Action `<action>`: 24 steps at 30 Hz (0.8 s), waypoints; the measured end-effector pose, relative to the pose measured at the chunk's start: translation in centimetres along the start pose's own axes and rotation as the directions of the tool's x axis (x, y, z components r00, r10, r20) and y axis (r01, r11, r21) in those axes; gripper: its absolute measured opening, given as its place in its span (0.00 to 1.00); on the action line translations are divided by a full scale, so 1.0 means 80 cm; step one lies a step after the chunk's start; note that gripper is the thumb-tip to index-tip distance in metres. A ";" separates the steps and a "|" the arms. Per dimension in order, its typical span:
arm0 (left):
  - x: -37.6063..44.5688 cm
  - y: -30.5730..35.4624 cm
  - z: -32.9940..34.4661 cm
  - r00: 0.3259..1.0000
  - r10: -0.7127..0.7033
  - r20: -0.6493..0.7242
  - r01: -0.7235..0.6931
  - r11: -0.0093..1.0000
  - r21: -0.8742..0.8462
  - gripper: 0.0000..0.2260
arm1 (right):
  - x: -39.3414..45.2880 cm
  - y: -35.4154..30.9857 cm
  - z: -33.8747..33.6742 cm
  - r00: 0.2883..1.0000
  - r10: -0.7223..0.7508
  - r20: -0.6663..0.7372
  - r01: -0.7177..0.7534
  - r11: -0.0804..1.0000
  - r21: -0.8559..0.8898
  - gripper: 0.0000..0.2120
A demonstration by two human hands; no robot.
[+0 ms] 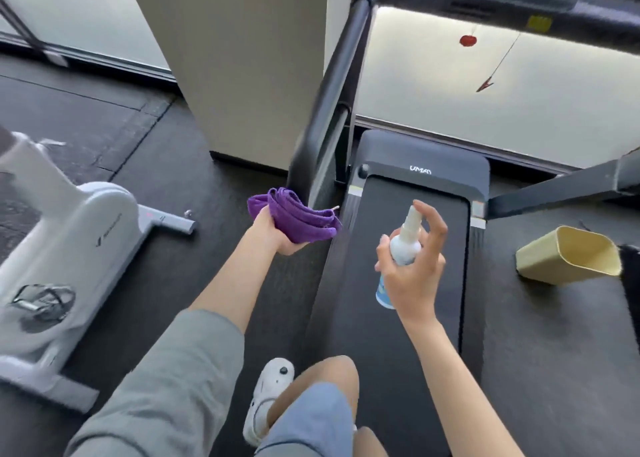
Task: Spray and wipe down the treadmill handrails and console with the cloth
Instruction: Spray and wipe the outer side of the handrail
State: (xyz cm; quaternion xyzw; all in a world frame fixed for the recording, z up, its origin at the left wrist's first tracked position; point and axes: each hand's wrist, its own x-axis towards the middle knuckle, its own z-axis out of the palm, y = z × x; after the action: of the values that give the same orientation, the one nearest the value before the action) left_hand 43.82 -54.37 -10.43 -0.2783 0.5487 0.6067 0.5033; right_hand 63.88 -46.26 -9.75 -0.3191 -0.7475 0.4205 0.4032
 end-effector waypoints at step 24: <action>-0.011 -0.030 0.063 0.968 0.064 -0.242 -0.212 0.722 -0.659 0.16 | 0.202 0.001 0.030 0.845 -0.155 0.512 0.077 0.982 0.170 0.30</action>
State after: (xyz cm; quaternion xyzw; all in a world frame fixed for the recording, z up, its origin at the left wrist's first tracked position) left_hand 47.39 -50.15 -9.33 -0.4610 0.3561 0.7695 0.2615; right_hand 54.20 -33.89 -5.19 -0.1171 -0.8147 0.5186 0.2313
